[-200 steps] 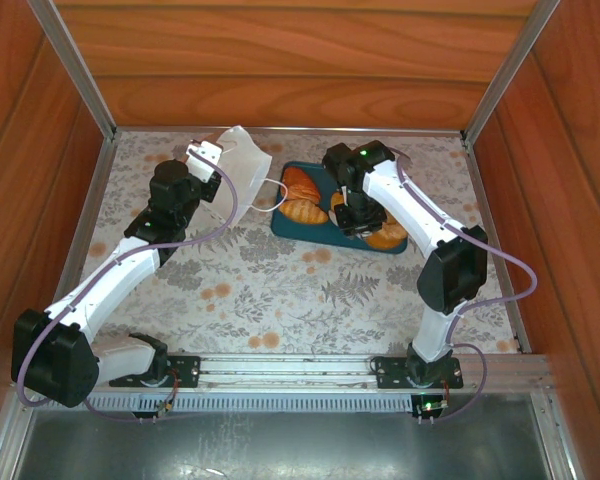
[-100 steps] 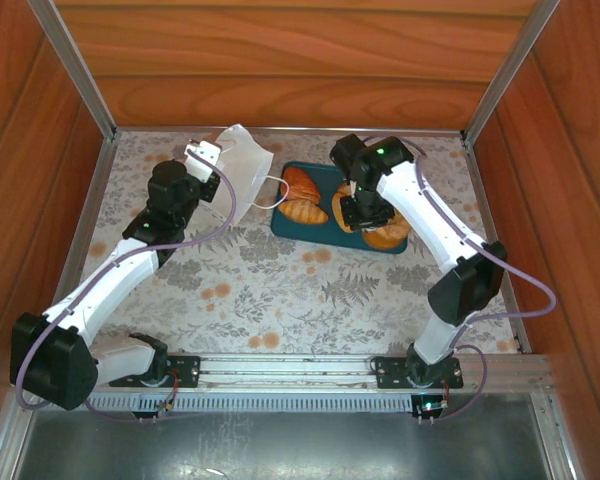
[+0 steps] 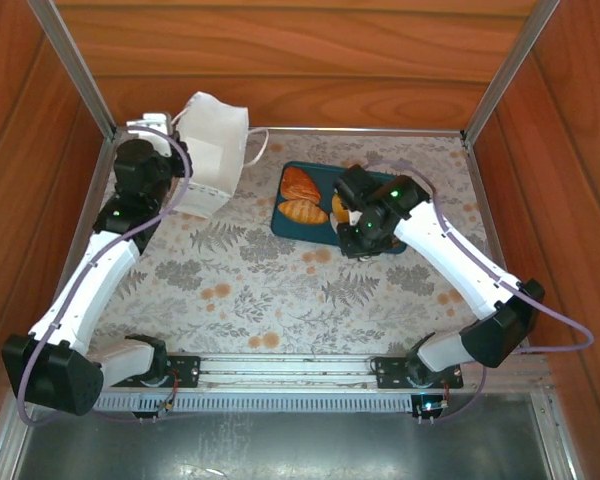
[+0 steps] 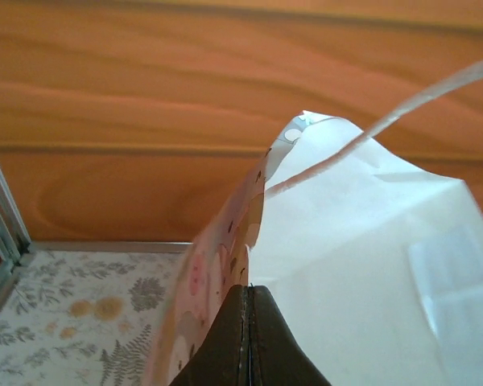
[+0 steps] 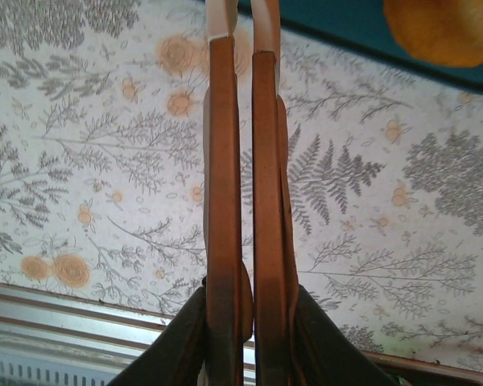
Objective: Take the fake bread out of the paper bag
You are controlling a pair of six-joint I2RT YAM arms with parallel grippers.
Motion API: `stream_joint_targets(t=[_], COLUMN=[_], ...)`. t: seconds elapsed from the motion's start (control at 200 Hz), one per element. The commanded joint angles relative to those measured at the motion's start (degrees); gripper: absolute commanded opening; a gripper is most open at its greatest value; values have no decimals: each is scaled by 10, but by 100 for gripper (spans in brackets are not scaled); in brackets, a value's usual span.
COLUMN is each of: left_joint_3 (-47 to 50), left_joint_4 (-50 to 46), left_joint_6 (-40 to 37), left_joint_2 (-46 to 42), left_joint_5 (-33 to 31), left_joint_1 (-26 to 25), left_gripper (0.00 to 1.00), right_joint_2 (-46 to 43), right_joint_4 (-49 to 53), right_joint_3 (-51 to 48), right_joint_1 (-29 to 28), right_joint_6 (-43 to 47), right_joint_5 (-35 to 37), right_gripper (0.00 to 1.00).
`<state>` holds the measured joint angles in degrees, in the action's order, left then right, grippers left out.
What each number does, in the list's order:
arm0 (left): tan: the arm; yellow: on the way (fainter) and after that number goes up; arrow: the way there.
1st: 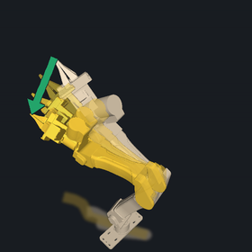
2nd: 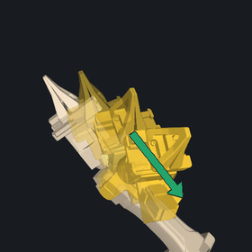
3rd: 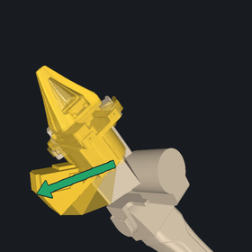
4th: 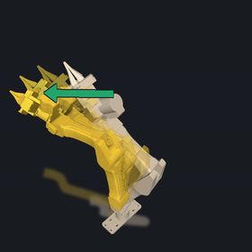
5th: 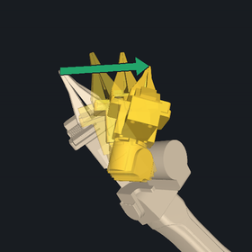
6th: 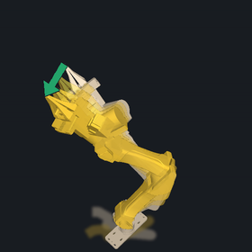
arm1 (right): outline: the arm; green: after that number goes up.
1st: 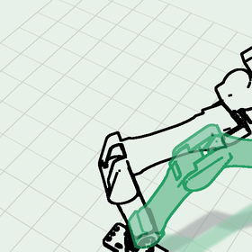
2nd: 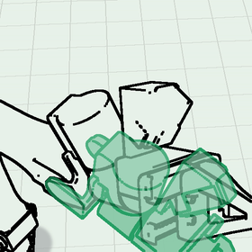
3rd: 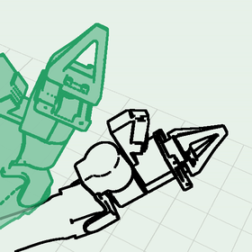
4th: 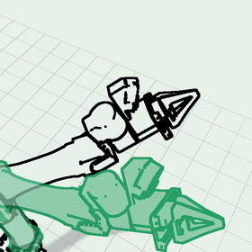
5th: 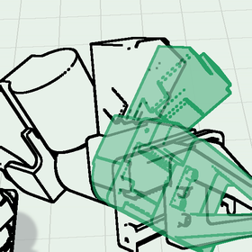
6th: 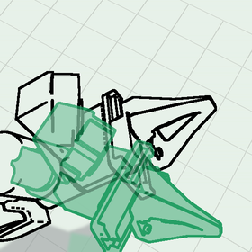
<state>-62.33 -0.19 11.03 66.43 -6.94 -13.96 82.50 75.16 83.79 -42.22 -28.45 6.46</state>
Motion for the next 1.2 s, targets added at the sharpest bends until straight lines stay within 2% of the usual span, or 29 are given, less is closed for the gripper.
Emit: stream_joint_targets(t=[0.0,0.285,0.53,0.825,1.05,1.194], left_joint_3=[-27,-33,-32,-41,-55,-52], left_joint_4=[-55,-61,-12,-10,6,7], left_joint_6=[109,281,376,351,369,367], left_joint_2=[13,46,94,144,200,179], left_joint_5=[44,182,248,220,245,230], left_joint_1=[13,63,66,66,67,67], left_gripper=[0,0,0,0,0,42], right_joint_2=[-23,-50,-49,-34,-23,-24], right_joint_4=[-43,-102,-113,-124,-134,-143], right_joint_3=[-30,-81,-88,-89,-86,-90], right_joint_1=[-19,-29,-29,-29,-29,-29], right_joint_6=[-23,-37,-32,-22,-18,-18], right_joint_5=[-23,-18,-2,-1,-5,-7], right_gripper=[25,25,25,25,25,26])
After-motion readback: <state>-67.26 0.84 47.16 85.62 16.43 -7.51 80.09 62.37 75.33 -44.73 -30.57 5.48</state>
